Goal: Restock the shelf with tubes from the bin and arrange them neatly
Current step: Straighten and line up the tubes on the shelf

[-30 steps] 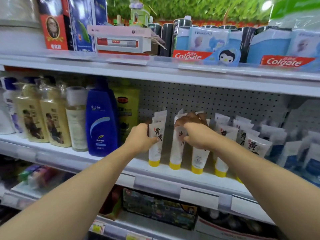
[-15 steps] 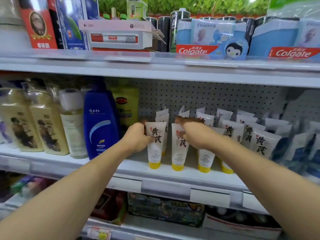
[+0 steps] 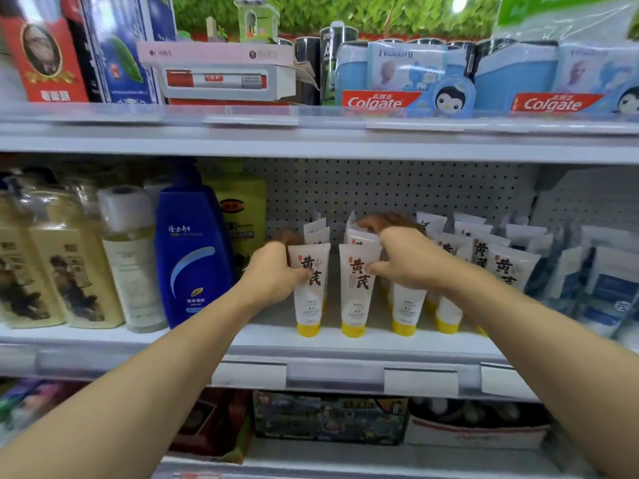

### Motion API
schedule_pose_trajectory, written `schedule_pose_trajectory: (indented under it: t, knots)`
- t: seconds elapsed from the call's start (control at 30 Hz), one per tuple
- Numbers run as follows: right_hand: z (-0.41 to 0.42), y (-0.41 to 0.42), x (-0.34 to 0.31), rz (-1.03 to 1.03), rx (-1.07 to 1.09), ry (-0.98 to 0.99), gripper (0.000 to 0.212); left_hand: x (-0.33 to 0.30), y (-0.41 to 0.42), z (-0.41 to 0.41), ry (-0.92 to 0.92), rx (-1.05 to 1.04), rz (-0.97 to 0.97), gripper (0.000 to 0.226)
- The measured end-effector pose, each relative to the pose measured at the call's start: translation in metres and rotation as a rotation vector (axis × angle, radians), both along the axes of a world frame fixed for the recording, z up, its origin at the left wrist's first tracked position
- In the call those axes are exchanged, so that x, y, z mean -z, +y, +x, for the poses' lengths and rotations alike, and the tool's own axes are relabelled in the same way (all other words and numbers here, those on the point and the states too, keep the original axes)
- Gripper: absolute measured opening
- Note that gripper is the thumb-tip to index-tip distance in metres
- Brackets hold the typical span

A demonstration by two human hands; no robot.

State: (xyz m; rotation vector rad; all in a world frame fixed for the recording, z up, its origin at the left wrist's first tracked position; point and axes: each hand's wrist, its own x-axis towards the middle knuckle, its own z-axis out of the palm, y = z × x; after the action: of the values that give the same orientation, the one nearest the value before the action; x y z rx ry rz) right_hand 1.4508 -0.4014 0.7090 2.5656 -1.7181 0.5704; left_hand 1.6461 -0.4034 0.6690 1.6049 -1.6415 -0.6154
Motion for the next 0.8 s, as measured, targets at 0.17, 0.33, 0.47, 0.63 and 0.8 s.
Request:
schedule_pose_trajectory:
  t: [0.17, 0.33, 0.47, 0.63, 0.8]
  knots:
    - [-0.028, 0.009, -0.008, -0.079, 0.075, -0.018, 0.065, -0.015, 0.008, -0.012, -0.251, -0.093, -0.176, 0.033]
    - [-0.058, 0.012, -0.013, -0.027, 0.109, -0.044, 0.063, -0.031, 0.011, -0.045, -0.437, -0.013, -0.279, 0.045]
    - [-0.082, 0.011, -0.016, 0.070, 0.149, -0.033, 0.051, -0.033, 0.004, -0.080, -0.489, 0.099, -0.288, 0.043]
    - [-0.116, 0.007, -0.021, 0.045, 0.103, 0.091, 0.057, -0.034, -0.009, -0.121, -0.564, 0.218, -0.274, 0.037]
    - [-0.127, -0.004, -0.016, 0.096, 0.051, 0.199, 0.041, -0.030, -0.021, -0.145, -0.807, 0.226, -0.280, 0.036]
